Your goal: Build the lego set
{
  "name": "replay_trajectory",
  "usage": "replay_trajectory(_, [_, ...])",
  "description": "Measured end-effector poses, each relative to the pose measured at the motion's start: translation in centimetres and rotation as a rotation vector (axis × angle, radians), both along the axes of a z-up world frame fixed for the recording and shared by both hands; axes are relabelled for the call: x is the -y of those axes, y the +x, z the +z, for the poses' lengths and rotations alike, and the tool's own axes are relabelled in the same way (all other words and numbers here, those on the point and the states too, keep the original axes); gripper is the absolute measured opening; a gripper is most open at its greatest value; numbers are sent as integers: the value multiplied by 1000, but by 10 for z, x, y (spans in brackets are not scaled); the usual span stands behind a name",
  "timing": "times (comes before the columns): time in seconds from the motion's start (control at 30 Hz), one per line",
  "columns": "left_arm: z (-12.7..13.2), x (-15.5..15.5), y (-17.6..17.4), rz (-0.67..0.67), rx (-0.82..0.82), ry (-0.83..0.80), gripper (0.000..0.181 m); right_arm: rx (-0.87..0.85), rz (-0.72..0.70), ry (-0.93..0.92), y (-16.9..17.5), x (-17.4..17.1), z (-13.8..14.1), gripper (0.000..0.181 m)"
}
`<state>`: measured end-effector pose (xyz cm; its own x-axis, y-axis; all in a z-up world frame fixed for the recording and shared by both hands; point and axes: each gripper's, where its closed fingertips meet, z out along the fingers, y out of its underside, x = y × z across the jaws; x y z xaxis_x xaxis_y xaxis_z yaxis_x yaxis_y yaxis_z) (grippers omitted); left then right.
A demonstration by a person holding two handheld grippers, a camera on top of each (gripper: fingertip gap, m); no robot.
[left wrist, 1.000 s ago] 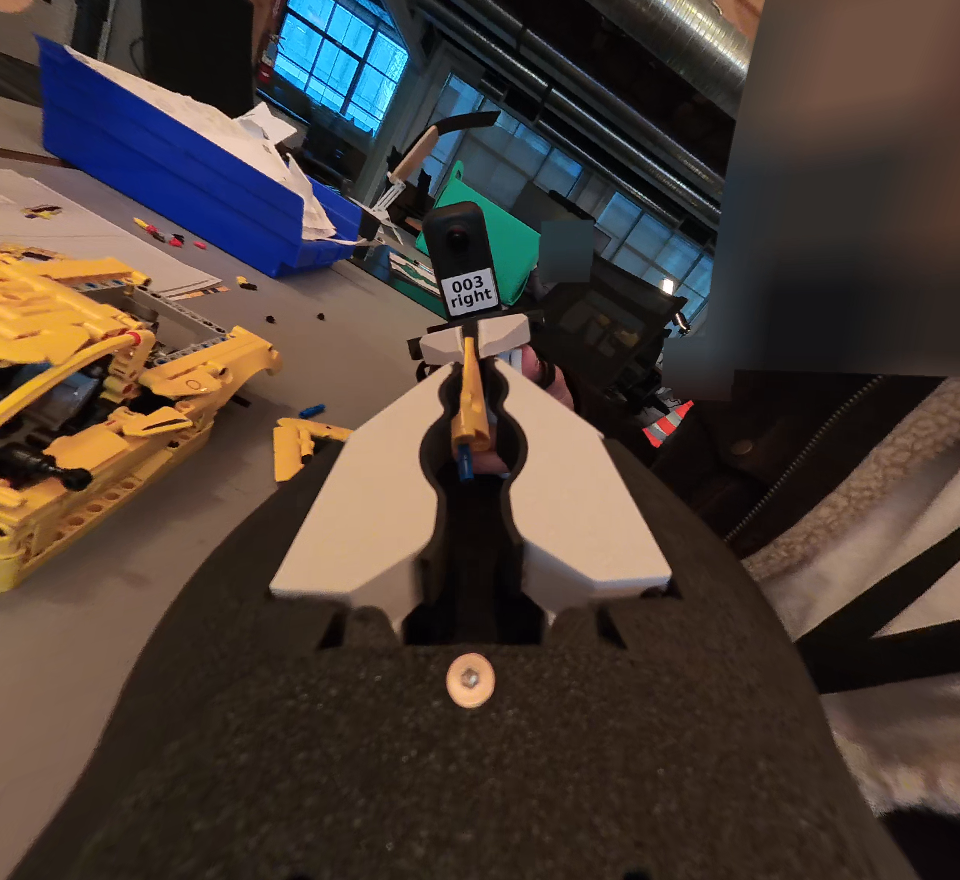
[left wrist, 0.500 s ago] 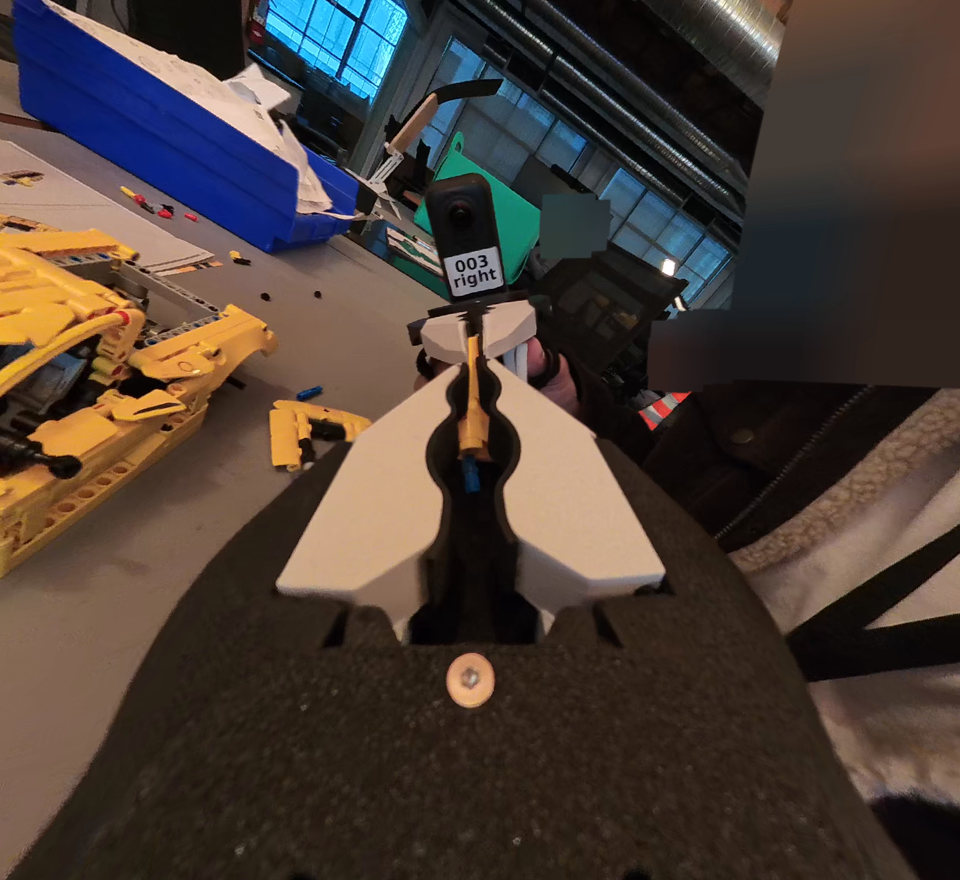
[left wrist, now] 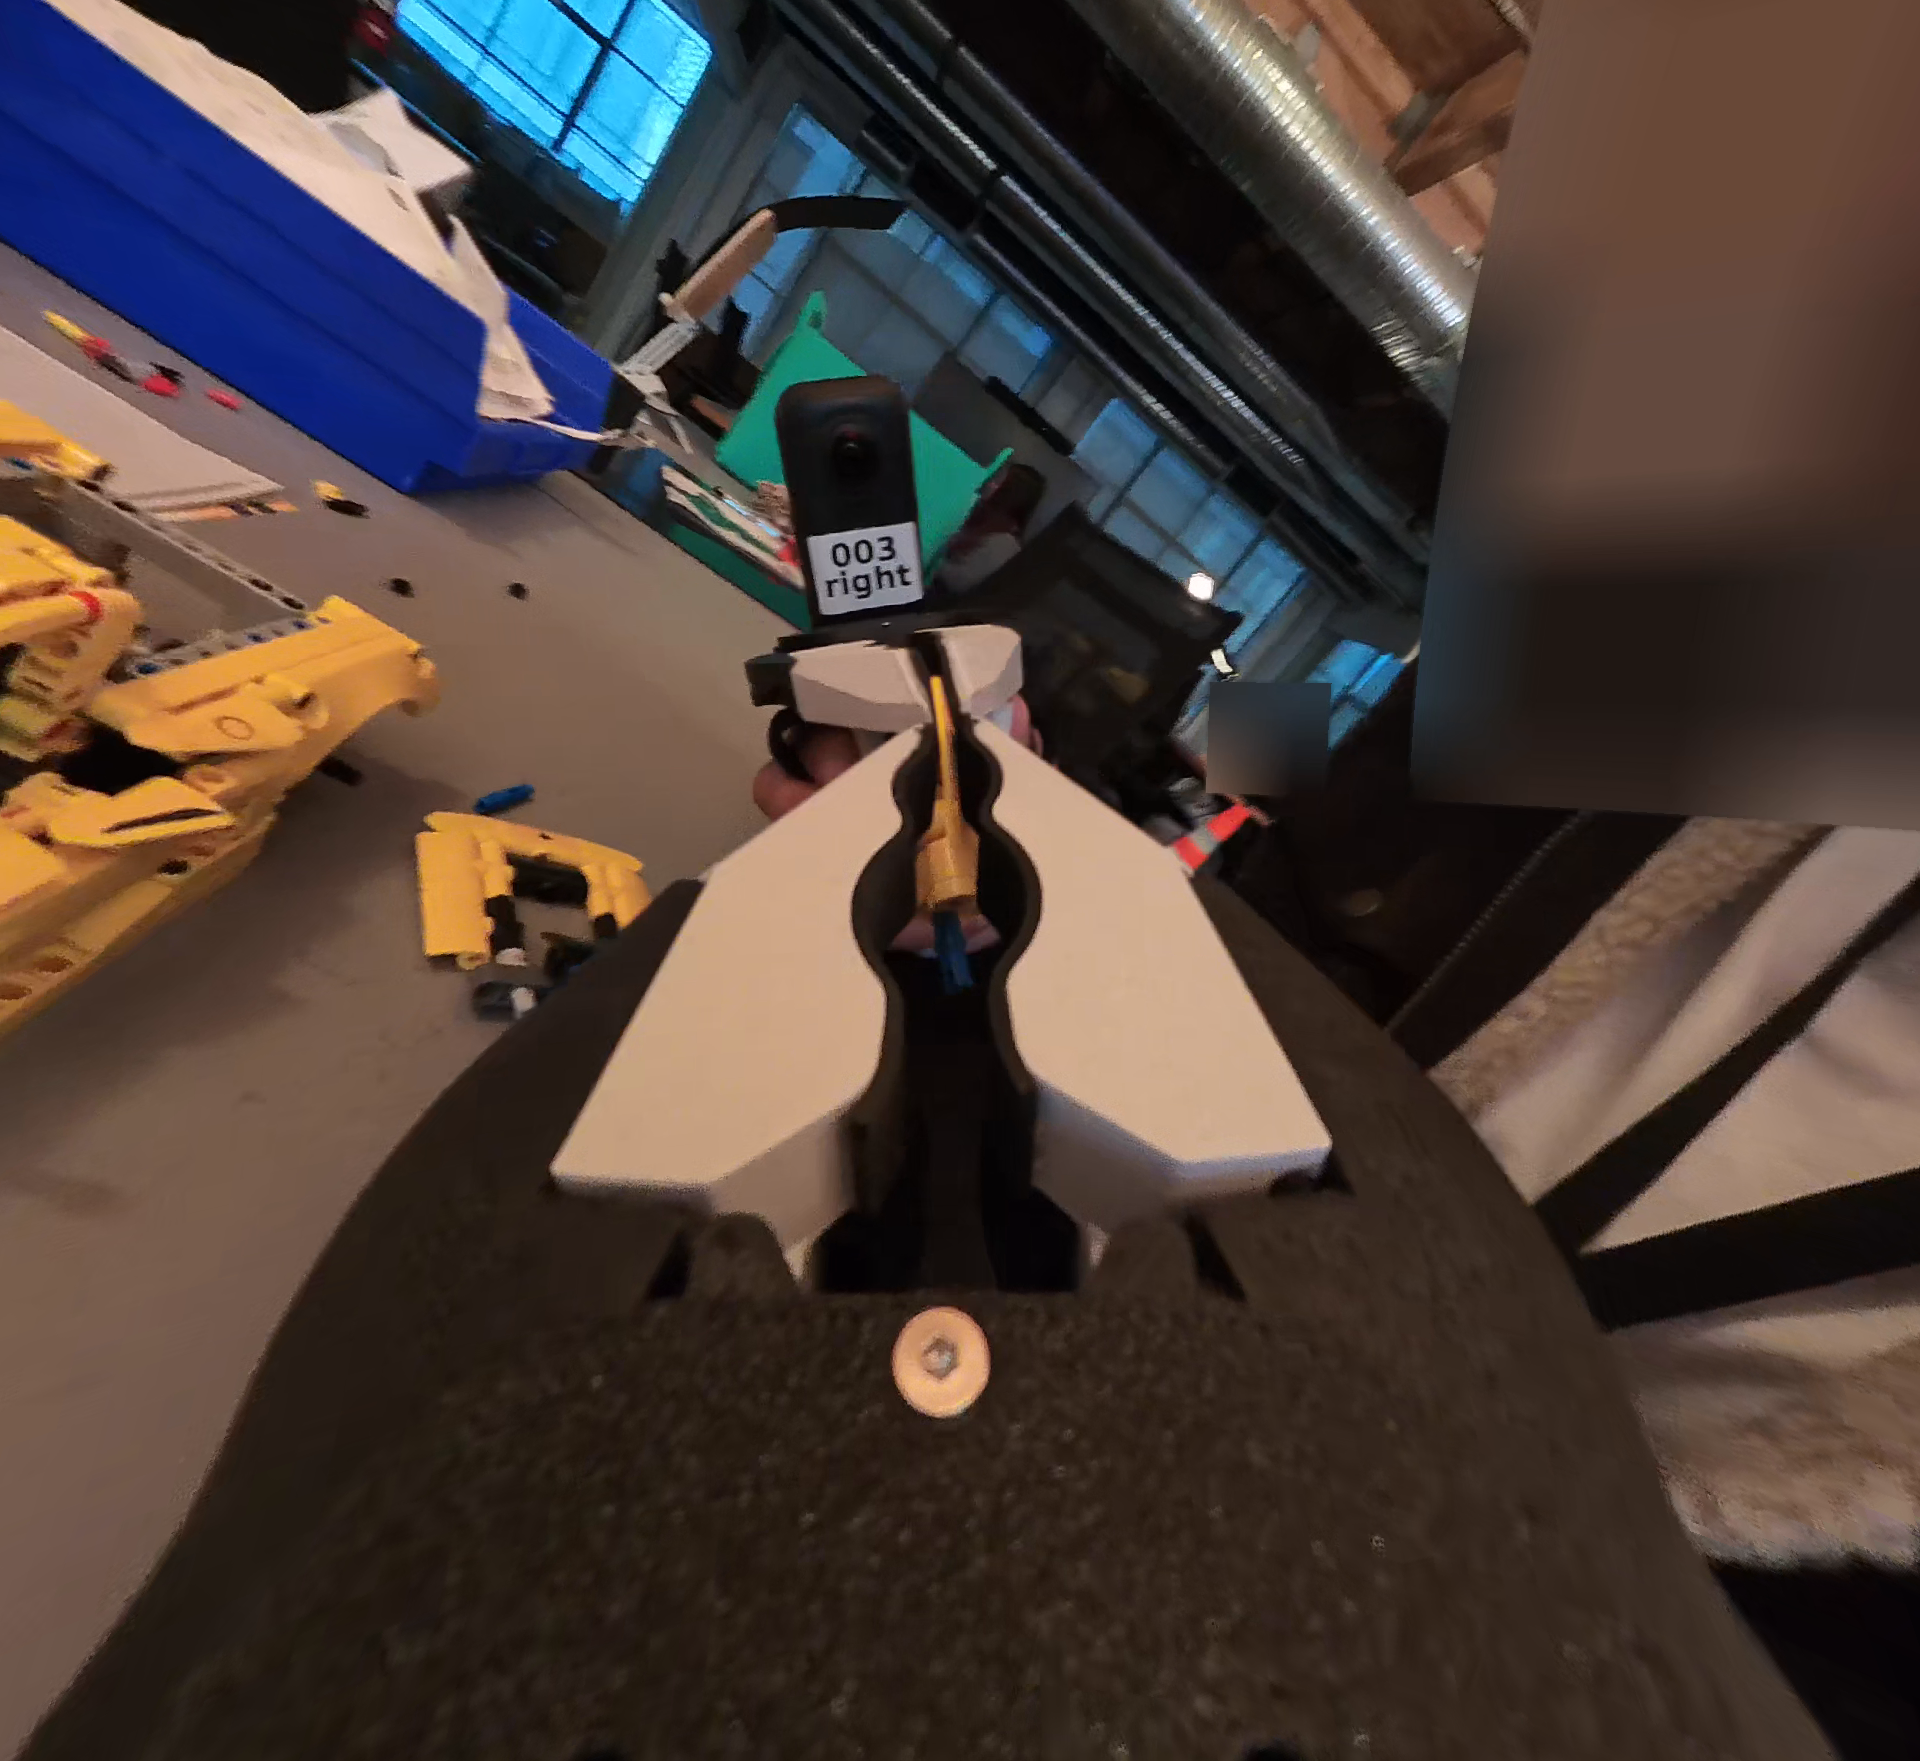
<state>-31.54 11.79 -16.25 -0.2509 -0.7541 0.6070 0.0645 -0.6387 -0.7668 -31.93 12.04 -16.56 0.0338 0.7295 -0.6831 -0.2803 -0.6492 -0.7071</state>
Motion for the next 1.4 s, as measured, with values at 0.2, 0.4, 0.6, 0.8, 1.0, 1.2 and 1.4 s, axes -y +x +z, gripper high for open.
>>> replay_trajectory(0.2, [-1,4,1,10,-17,44,2,2,17,0,-1,2,0,1])
replay_trajectory(0.4, [11,10,-4,-220,115,-265,0,-55,63,35,-4,11,11,2])
replay_trajectory(0.6, [11,1,0,-255,166,-442,1,-77,41,-5,1,2,10,2])
replay_trajectory(0.8, [12,-15,-2,-52,152,-283,10,-92,10,-46,8,-8,7,1])
replay_trajectory(1.0, [-1,-1,13,-5,8,-113,11,-75,11,-44,7,-7,5,1])
replay_trajectory(1.2, [1,-3,10,-51,39,-212,9,-75,24,-35,5,-4,6,2])
replay_trajectory(1.4, [12,-7,1,-128,159,-376,7,-42,32,-19,-1,-1,4,2])
